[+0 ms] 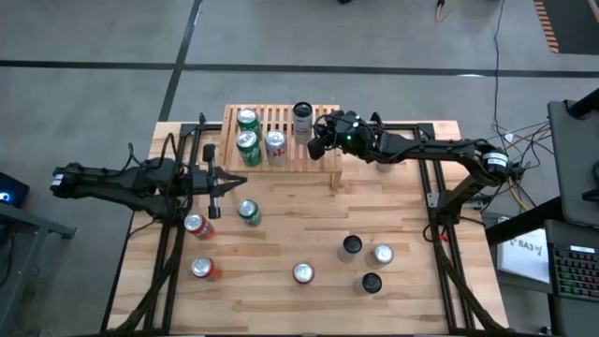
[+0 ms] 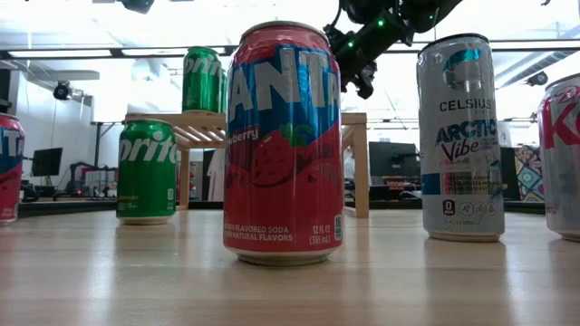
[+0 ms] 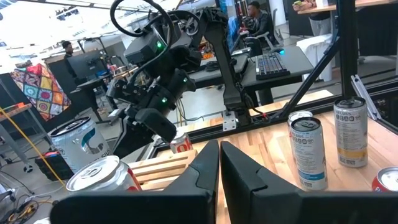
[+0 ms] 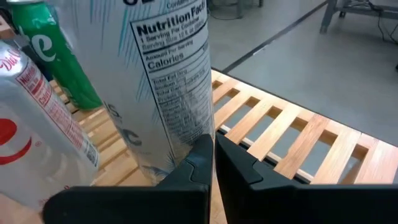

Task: Place canned beverage on shelf
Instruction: Adjust the soda cans

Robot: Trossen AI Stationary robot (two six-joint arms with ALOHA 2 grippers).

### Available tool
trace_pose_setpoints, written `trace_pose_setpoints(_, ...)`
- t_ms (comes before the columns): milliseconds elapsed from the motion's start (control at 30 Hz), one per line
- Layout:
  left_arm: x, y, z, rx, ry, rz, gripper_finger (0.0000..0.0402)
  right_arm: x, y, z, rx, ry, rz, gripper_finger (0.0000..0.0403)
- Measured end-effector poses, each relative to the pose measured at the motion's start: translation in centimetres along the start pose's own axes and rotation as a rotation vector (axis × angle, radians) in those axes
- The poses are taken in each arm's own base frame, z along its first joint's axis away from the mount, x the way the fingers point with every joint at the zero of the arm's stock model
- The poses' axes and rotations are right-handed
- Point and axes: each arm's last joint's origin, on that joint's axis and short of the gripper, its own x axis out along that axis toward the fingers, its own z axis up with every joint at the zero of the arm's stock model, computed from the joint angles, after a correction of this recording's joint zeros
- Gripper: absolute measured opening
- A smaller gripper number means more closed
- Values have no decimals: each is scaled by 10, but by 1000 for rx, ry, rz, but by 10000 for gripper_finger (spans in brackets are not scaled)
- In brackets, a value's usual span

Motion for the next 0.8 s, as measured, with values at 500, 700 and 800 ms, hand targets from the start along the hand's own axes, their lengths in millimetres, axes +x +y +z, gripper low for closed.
trace_pose_setpoints(500, 0, 0, 0, 0, 0, 0, 0, -1, 4, -1, -24, -2, 19, 9)
trace_pose_setpoints(700, 0, 0, 0, 0, 0, 0, 0, -1, 4, -1, -26, -2, 19, 9)
trace_pose_setpoints(800, 0, 0, 0, 0, 0, 0, 0, -1, 4, -1, -26, -3, 13, 9)
